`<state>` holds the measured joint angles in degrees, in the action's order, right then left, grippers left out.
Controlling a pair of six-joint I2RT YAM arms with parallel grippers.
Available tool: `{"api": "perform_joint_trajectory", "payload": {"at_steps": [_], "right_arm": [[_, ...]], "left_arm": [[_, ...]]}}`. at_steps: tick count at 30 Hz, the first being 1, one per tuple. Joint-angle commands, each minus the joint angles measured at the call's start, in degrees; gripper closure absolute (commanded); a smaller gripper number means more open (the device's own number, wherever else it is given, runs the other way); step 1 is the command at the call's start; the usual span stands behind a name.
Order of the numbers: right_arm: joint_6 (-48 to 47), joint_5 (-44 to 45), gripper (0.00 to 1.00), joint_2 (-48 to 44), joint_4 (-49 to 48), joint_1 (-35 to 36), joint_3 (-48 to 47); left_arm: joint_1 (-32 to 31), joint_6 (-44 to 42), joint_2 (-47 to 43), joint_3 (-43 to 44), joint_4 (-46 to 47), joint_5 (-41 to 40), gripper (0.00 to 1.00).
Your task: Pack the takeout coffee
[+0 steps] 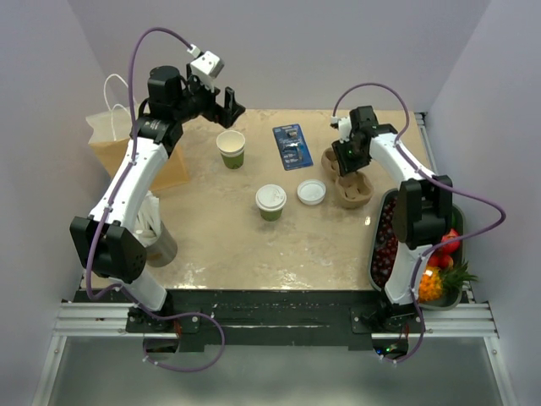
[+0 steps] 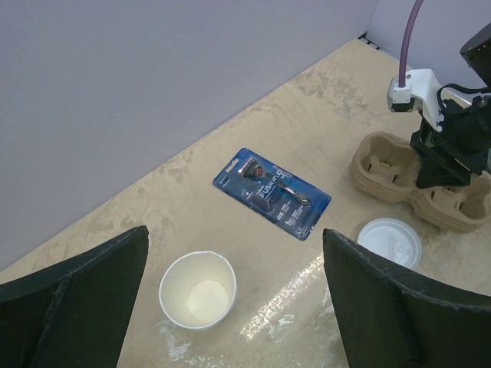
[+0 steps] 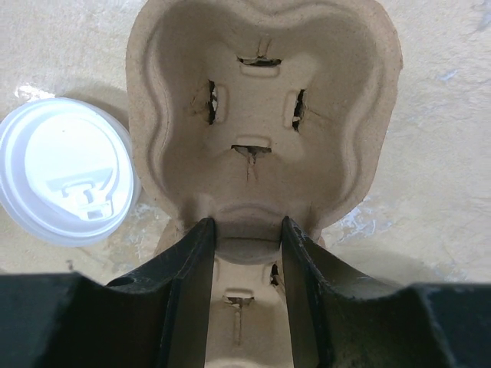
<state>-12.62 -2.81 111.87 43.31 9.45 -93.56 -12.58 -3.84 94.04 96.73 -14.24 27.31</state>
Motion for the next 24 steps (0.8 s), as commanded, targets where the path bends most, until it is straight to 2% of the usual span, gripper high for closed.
{"api": "perform_joint_trajectory", "payload": {"at_steps": [1, 3, 7, 10, 12, 14, 15, 16, 17, 18, 19, 21, 23, 24], "right_arm": [[0.6, 0.3, 1.00, -6.3, -0.5, 0.1, -2.6], [0.4, -0.6, 1.00, -6.1, -0.8, 0.0, -1.5], [2.4, -9.7, 1.00, -4.0, -0.8, -4.3, -3.8], [-4.1, -3.8, 1.00, -3.0, -1.4, -4.1, -5.8], [-4.4, -7.9, 1.00, 0.4, 4.6, -6.7, -13.5], [-9.1, -1.9, 1.00, 2.0, 5.9, -4.5, -16.5], [-8.7, -4.2, 1.00, 2.8, 7.5, -4.3, -18.3], [-7.7, -9.6, 1.00, 4.7, 10.8, -7.1, -21.7], [-5.5, -8.9, 1.00, 6.3, 13.5, -7.3, -25.6], [-9.9, 0.0, 1.00, 4.7, 11.9, -6.2, -23.6], [-11.5, -0.1, 1.00, 3.2, 9.2, -4.7, -21.1], [-9.1, -10.7, 1.00, 5.1, 14.2, -8.2, -25.8], [-11.8, -2.6, 1.00, 3.3, 11.9, -6.3, -23.6], [-11.0, -5.2, 1.00, 3.2, 11.1, -6.5, -22.8]], "left_arm": [[-0.4, -0.2, -1.1, 0.1, 2.3, 0.5, 0.00], [-0.5, -0.5, -1.1, 0.2, 2.3, 0.5, 0.00], [-0.5, -1.1, -1.0, 0.7, 1.8, 0.6, 0.00], [-0.6, -1.2, -1.1, 0.7, 1.8, 0.6, 0.00], [-0.8, -1.4, -1.1, 0.7, 1.7, 0.6, 0.00], [-1.0, -1.6, -1.1, 0.7, 1.7, 0.6, 0.00], [-1.0, -1.7, -1.0, 0.7, 1.7, 0.7, 0.00], [-1.1, -1.7, -1.0, 0.7, 1.7, 0.6, 0.00], [-1.2, -1.7, -0.8, 0.7, 1.6, 0.6, 0.00], [-1.3, -1.7, -0.7, 0.7, 1.5, 0.6, 0.00], [-1.3, -1.9, -0.6, 0.8, 1.4, 0.6, 0.00], [-1.7, -2.3, -0.6, 0.8, 1.3, 0.5, 0.00], [-2.2, -2.8, -0.5, 0.8, 1.2, 0.4, 0.00], [-2.3, -2.9, -0.5, 0.7, 1.2, 0.4, 0.00]]}}
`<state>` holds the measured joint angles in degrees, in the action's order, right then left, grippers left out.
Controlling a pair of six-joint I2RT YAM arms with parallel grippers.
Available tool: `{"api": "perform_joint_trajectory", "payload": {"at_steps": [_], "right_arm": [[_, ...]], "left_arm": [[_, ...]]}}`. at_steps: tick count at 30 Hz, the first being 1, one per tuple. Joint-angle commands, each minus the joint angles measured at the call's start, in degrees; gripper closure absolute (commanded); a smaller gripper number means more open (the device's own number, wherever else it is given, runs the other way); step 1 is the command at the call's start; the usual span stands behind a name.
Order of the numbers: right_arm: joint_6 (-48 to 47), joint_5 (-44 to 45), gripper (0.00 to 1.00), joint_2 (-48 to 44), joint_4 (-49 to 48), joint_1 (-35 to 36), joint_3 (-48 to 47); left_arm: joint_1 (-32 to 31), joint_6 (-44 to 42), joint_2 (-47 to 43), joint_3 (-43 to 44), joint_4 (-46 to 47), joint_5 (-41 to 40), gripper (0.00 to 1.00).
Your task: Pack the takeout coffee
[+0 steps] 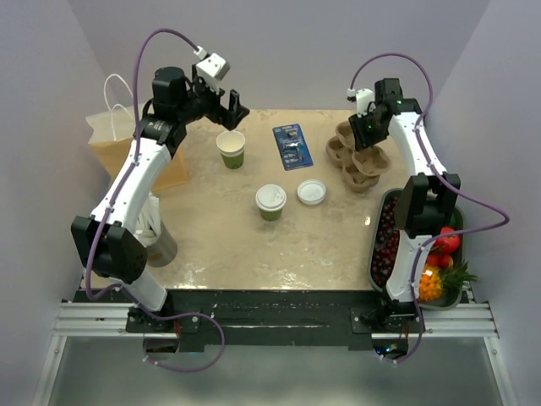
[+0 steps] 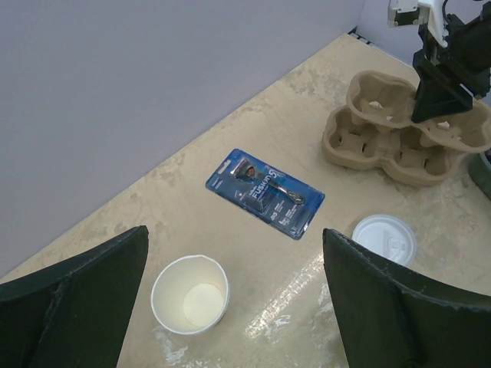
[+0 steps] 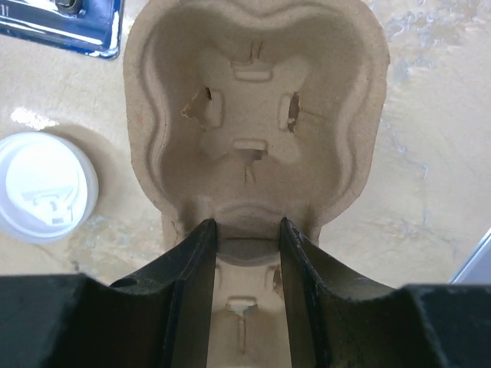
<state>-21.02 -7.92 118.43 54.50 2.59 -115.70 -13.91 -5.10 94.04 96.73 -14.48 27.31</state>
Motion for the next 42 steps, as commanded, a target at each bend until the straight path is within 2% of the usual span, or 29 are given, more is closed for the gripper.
{"api": "perform_joint_trajectory", "payload": {"at_steps": [1, 2, 3, 4, 5, 7, 12, 16, 18, 22, 26, 33, 35, 38, 42], "right_arm": [[-0.1, -20.7, 1.00, -1.9, 3.6, -6.2, -5.2], [4.4, -19.1, 1.00, -0.2, 3.0, -7.2, -5.8], [1.4, -12.9, 1.00, -2.2, 2.3, -5.9, -4.4], [-2.0, -4.4, 1.00, -3.8, -0.5, -1.6, -0.1], [-4.0, -5.0, 1.00, -5.2, -2.2, -1.2, 1.7], [-2.2, -6.8, 1.00, -8.6, -4.7, -2.1, 3.5], [-7.8, -16.4, 1.00, -11.9, -0.9, -1.9, 4.5], [-11.5, -21.9, 1.00, -20.0, 0.5, -0.1, 11.7], [-18.7, -23.4, 1.00, -23.6, 2.6, 1.9, 15.0], [-28.5, -23.6, 1.00, -34.6, 4.2, 5.1, 30.5], [-39.9, -25.6, 1.00, -42.6, 10.5, 8.6, 36.8], [-48.9, -18.3, 1.00, -49.7, 10.3, 24.5, 49.9], [-49.0, -17.0, 1.00, -49.6, 8.5, 26.4, 51.5], [-49.8, -15.5, 1.00, -48.0, 5.8, 28.8, 52.9], [-51.4, -13.3, 1.00, -45.5, 1.7, 29.8, 55.6]], "left_arm": [[-1.3, -1.5, -0.4, 0.7, 1.5, 0.1, 0.00], [-1.4, -1.7, -0.3, 0.7, 1.6, 0.0, 0.00], [-1.6, -1.7, -0.3, 0.7, 1.5, 0.2, 0.00], [-1.9, -1.8, -0.2, 0.7, 1.5, 0.2, 0.00], [-2.1, -1.8, -0.3, 0.7, 1.4, 0.2, 0.00], [-2.4, -1.9, -0.3, 0.6, 1.2, 0.1, 0.00], [-2.4, -4.2, -0.8, 1.4, 0.6, -0.2, 0.00], [-2.4, -8.2, -1.6, 2.9, -1.3, -4.0, 0.00], [-2.3, -10.0, -2.3, 2.9, -1.8, -4.7, 0.00], [-1.4, -10.5, -5.0, 1.2, -1.7, -5.5, 0.00], [-0.8, -10.8, -7.3, 0.9, -1.8, -5.4, 0.00], [1.0, -9.3, -9.9, 5.9, -1.3, -8.3, 0.00], [1.3, -12.1, -10.5, 8.9, -2.9, -11.1, 0.00], [3.6, -15.3, -13.6, 8.7, -3.7, -16.2, 0.00], [11.1, -18.5, -21.1, 4.6, -7.7, -16.3, 0.00]]}}
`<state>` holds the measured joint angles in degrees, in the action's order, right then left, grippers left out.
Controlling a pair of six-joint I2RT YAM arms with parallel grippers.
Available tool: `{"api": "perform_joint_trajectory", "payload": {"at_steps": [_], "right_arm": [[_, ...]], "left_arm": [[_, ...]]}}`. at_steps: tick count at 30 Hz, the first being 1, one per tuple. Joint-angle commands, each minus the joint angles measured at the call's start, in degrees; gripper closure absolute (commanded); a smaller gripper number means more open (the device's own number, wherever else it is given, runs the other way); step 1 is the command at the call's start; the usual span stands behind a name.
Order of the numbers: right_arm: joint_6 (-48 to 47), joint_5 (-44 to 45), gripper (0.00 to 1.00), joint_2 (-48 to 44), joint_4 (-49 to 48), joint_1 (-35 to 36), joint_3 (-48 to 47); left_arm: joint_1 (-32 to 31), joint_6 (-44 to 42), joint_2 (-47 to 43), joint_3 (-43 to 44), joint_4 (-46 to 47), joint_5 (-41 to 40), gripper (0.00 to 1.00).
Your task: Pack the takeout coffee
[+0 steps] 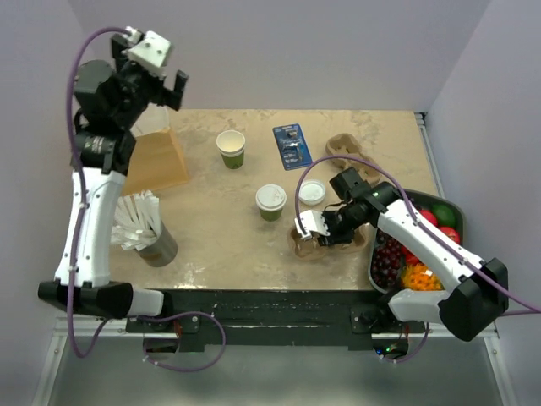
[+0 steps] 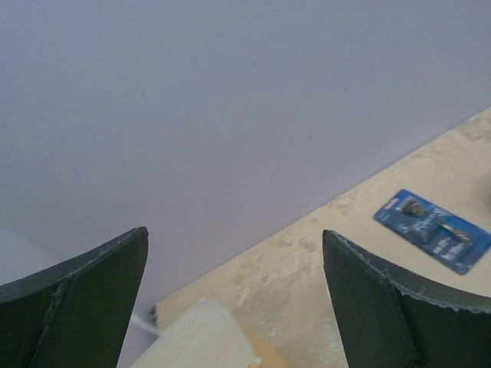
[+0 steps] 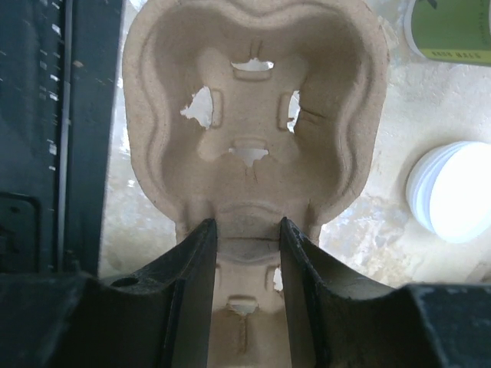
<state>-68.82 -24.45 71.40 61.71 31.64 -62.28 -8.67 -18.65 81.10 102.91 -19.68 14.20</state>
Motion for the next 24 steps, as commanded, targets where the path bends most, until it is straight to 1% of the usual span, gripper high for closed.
{"api": "perform_joint_trajectory", "payload": {"at_steps": [1, 3, 5, 6, 7, 8, 9, 11, 12, 13, 14, 15, 16, 17, 18, 19, 20, 21, 22, 24], "right_arm": [[-4.0, 3.3, 1.00, 2.7, -6.2, 0.9, 2.7], [-3.6, 3.1, 1.00, 3.7, -8.6, 1.2, 4.3], [-3.3, 3.1, 1.00, 5.1, -9.9, 1.8, 5.4], [-3.4, 3.2, 1.00, 5.4, -11.3, 1.8, 6.4], [-2.9, 3.4, 1.00, 5.8, -12.1, 1.9, 6.9], [-2.6, 3.5, 0.98, 6.4, -12.8, 2.0, 7.3], [-2.6, 3.5, 0.95, 6.6, -13.5, 2.0, 7.7], [-2.2, 3.6, 0.88, 6.8, -13.9, 2.1, 8.1], [-1.9, 3.6, 0.81, 6.7, -14.2, 2.2, 8.5], [-1.2, 3.7, 0.67, 6.7, -14.3, 2.1, 8.6], [-0.6, 3.6, 0.60, 6.1, -14.2, 2.1, 8.7], [0.1, 3.7, 0.55, 5.9, -13.9, 2.1, 8.4], [1.8, 3.5, 0.46, 5.5, -13.6, 2.1, 8.1], [2.7, 3.0, 0.43, 5.0, -13.3, 2.1, 7.8], [3.6, 2.7, 0.41, 4.0, -12.8, 2.2, 7.2], [5.3, 2.7, 0.36, 3.4, -12.6, 2.1, 6.8], [5.8, 2.2, 0.34, 2.8, -12.2, 2.1, 6.6], [6.1, 2.2, 0.31, 1.7, -11.9, 2.1, 6.3], [7.5, 2.2, 0.27, 1.1, -12.0, 2.1, 6.2], [8.8, 2.2, 0.25, 0.2, -11.6, 2.1, 5.5]], "left_arm": [[6.8, -5.7, -9.3, -2.4, -3.5, -2.3, 0.00], [8.4, -6.3, -12.1, -4.3, -6.8, 0.0, 0.00], [8.7, -6.8, -13.1, -4.8, -10.1, 4.2, 0.00], [8.7, -7.9, -13.6, -5.1, -14.1, 11.0, 0.00], [8.7, -9.0, -13.7, -5.1, -16.4, 15.2, 0.00], [8.7, -10.4, -13.7, -5.1, -18.9, 19.3, 0.00], [8.7, -12.5, -13.7, -5.8, -22.8, 25.0, 0.00], [8.7, -10.9, -13.9, -7.8, -23.7, 27.9, 0.00], [8.7, -11.1, -14.0, -10.7, -24.7, 31.7, 0.00], [8.7, -11.3, -14.1, -12.5, -24.9, 33.5, 0.00], [7.1, -11.1, -14.4, -14.7, -24.8, 34.1, 0.01], [5.6, -9.3, -15.2, -19.6, -22.6, 32.1, 0.01], [3.7, -8.4, -15.9, -22.5, -21.0, 30.6, 0.02], [-1.2, -7.5, -16.8, -25.5, -19.1, 29.0, 0.02], [-4.0, -5.7, -18.5, -31.4, -14.6, 26.0, 0.01], [-6.6, -4.6, -19.1, -34.0, -12.3, 24.1, 0.01], [-10.5, -3.2, -19.3, -36.1, -10.2, 22.2, 0.01], [-11.5, -0.2, -18.4, -38.9, -7.5, 19.1, 0.02], [-11.8, 0.9, -17.8, -40.1, -6.6, 17.6, 0.02], [-12.2, 2.4, -18.1, -45.5, -2.2, 14.4, 0.02]]}}
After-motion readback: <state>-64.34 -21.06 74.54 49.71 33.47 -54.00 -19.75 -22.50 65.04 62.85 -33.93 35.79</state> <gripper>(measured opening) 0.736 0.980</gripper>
